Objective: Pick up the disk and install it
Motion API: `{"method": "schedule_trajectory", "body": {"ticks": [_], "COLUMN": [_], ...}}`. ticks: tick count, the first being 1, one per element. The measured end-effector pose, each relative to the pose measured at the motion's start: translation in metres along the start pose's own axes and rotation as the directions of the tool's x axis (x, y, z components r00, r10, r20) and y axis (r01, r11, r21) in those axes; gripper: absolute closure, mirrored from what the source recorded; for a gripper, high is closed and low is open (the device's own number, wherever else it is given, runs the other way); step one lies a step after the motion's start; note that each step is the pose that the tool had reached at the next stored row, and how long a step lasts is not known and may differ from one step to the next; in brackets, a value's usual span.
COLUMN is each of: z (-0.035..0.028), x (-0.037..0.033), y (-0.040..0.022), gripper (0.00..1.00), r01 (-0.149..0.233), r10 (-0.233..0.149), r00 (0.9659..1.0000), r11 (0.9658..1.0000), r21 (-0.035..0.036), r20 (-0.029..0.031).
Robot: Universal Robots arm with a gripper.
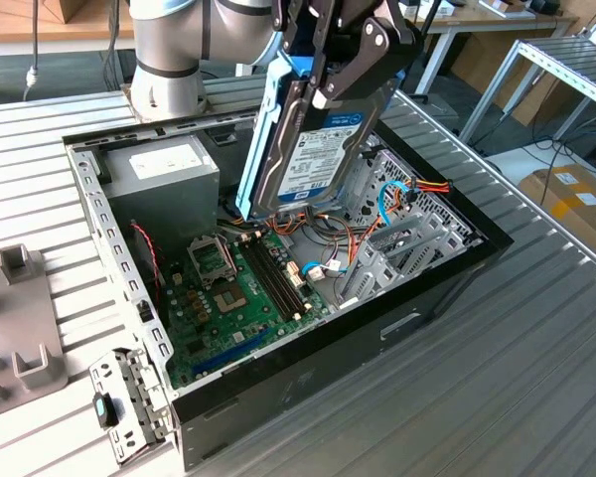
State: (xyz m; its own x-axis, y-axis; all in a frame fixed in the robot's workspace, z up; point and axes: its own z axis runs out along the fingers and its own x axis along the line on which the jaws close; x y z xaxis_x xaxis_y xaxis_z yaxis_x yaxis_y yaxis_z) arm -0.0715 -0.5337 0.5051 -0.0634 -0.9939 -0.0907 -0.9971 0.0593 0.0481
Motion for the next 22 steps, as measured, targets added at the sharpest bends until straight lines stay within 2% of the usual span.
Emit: {"method": "schedule_trajectory", "body": {"ticks": [22], "z": [0.0005], "x": [0.0096], "y": [-0.0082], "gripper": [0.63], "r01": [0.000], "r10": [0.000], "r00": [1.0000], "r11": [1.0000], "r21": [0.0000], "r20": [0.0001]}}
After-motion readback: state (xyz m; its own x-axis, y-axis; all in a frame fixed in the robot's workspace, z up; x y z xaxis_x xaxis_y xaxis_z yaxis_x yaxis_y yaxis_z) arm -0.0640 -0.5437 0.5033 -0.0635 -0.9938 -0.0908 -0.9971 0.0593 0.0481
